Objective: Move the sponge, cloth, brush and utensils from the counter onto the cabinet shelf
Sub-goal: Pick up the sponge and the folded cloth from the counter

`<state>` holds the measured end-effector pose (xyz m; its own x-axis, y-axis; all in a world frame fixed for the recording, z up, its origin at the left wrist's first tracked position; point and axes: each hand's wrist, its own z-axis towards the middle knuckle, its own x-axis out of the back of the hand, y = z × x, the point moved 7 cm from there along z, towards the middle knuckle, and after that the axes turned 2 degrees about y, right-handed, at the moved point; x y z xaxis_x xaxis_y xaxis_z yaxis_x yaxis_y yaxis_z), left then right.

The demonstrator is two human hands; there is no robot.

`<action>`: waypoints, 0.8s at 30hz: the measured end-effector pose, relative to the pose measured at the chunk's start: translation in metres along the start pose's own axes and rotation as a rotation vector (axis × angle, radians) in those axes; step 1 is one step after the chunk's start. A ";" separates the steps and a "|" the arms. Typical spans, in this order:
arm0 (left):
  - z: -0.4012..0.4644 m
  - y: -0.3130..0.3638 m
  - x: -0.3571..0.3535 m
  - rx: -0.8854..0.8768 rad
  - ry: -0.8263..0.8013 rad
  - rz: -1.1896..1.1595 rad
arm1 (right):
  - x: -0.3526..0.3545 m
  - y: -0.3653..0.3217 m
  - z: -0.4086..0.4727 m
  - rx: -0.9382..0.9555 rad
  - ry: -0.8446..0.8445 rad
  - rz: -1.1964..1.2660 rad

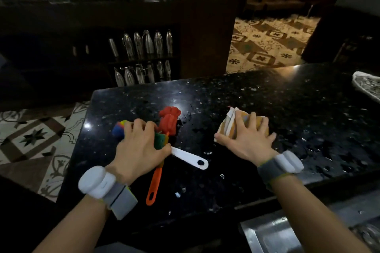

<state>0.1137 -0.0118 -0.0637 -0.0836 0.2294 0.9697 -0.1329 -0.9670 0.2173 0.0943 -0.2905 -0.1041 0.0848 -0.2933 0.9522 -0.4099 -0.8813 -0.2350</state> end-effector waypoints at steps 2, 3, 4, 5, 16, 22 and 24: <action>0.002 0.004 0.006 -0.019 0.049 -0.071 | 0.001 -0.003 0.002 0.005 0.052 -0.013; 0.004 0.005 0.010 -0.027 0.075 -0.106 | 0.004 -0.007 0.001 0.016 0.096 -0.037; 0.005 0.005 0.016 -0.034 0.103 -0.129 | 0.006 -0.010 0.000 0.035 0.139 -0.070; 0.008 0.007 0.019 -0.047 0.118 -0.139 | 0.008 -0.010 0.000 0.062 0.181 -0.094; 0.004 -0.029 0.116 0.016 0.267 -0.657 | 0.086 -0.079 -0.021 0.027 -0.304 1.704; -0.075 -0.129 0.217 0.242 0.465 -0.642 | 0.098 -0.286 -0.113 0.410 -1.138 1.966; -0.127 -0.169 0.258 0.351 0.563 -0.601 | 0.092 -0.352 -0.169 0.513 -1.362 1.881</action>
<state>-0.0104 0.2253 0.1354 -0.5815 0.6396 0.5027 -0.0086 -0.6228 0.7823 0.0932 0.0557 0.0994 0.4351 -0.3609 -0.8249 -0.5732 0.5955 -0.5629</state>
